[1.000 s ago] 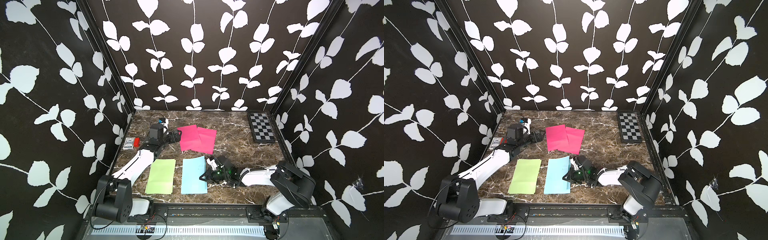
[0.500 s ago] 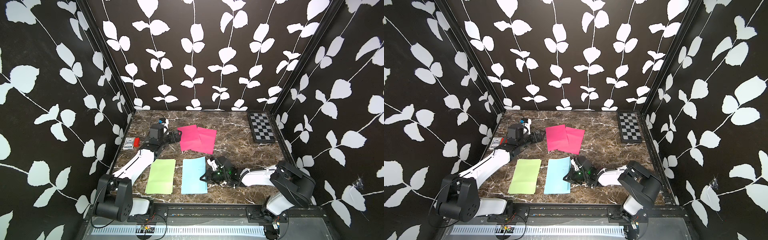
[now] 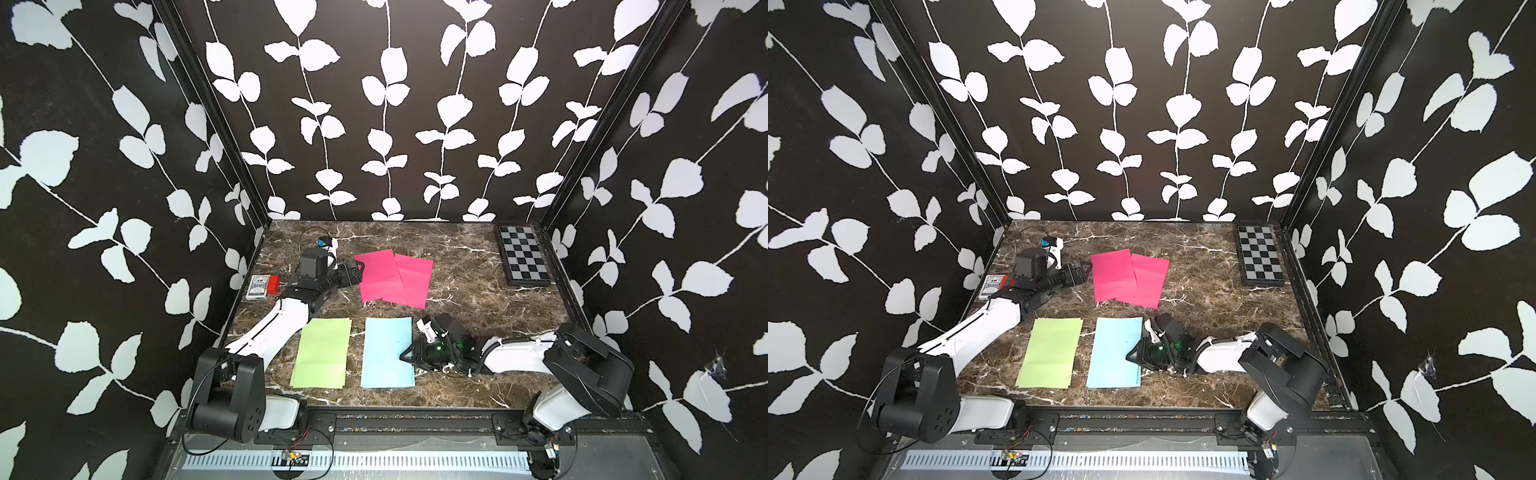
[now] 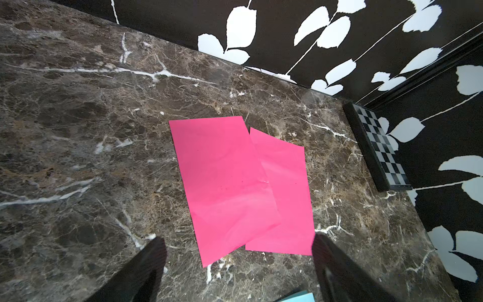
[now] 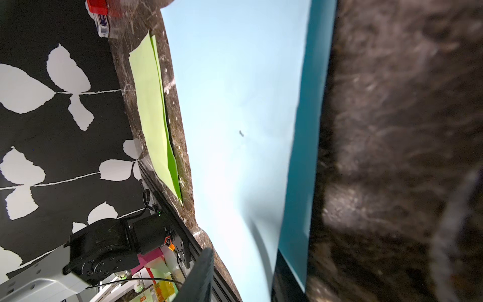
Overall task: Sort the scattered colored papers by color
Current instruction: Place the colored paper.
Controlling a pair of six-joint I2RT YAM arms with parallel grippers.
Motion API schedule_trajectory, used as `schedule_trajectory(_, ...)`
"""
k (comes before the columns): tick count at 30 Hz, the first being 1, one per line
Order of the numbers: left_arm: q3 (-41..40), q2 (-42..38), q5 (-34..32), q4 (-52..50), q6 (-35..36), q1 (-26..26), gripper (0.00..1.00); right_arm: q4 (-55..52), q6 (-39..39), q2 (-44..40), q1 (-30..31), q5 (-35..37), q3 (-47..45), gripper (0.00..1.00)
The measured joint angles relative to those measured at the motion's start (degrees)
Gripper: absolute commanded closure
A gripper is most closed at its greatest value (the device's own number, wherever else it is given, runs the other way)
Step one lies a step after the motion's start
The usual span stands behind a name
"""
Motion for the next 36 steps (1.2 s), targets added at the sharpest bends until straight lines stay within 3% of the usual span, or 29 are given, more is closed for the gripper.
schedule_trajectory(15,0.0,0.2,0.2,0.0,0.2,0.0,0.11,-4.3,-0.1,-4.2,-0.2,2.7,-0.3,0.60)
schedule_trajectory(24,0.0,0.8,0.3,0.0,0.3,0.0,0.10,-12.3,-1.4,-12.6,-2.6,6.9,-1.5,0.59)
schedule_trajectory(30,2.1,4.1,0.5,-1.2,0.7,0.0,0.12,-30.2,-9.0,-22.2,-6.9,13.5,3.0,0.53)
schedule_trajectory(36,10.8,13.6,1.1,-5.5,1.3,-0.4,0.20,-40.7,-19.2,-22.9,-14.9,17.5,15.2,0.49)
